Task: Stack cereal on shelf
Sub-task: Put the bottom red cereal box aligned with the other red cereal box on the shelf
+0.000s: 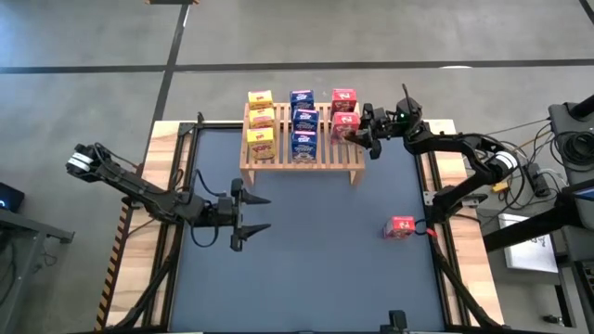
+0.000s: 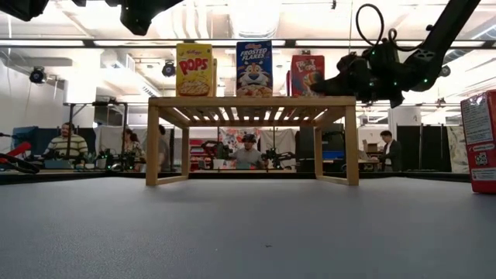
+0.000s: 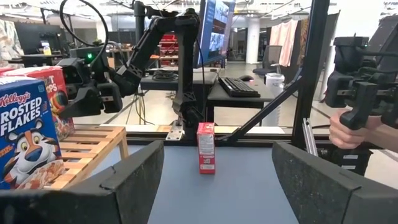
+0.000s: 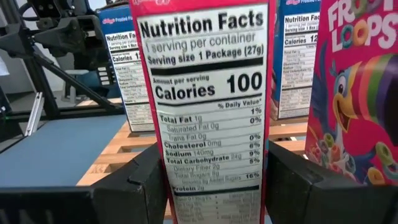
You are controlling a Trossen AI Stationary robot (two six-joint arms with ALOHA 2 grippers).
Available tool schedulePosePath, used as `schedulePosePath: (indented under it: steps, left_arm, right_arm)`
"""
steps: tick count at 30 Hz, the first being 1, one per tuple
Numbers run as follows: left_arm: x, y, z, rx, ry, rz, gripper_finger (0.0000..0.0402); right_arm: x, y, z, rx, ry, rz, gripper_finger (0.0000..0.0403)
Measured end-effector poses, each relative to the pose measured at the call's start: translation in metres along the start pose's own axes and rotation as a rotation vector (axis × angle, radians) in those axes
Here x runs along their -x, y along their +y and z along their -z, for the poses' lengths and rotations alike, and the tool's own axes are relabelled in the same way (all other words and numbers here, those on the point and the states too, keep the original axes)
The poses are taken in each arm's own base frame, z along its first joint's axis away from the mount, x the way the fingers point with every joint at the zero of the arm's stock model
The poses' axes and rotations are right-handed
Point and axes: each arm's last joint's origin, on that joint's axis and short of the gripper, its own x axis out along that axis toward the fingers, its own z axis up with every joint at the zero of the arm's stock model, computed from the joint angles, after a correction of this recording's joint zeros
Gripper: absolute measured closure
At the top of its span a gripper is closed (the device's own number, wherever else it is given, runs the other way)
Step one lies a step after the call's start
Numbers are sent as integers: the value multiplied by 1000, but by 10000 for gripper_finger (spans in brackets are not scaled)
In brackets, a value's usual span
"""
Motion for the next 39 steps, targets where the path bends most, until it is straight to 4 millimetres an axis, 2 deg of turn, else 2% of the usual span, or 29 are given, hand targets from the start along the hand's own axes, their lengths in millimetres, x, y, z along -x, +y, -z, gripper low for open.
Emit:
schedulePosePath:
  steps: [15,26,33,39]
  left_arm:
    - [0,0,1,5,8,0,119]
    - [0,0,2,5,16,0,119]
    - [0,0,2,8,19,0,119]
    - [0,0,2,8,19,0,119]
  right_arm:
    - [1,2,-3,-38,-3,-1,141]
    - [15,8,-20,-43,-10,30,140]
    - [26,21,-22,-50,83,43,145]
    - [36,37,-34,-30,107,68,141]
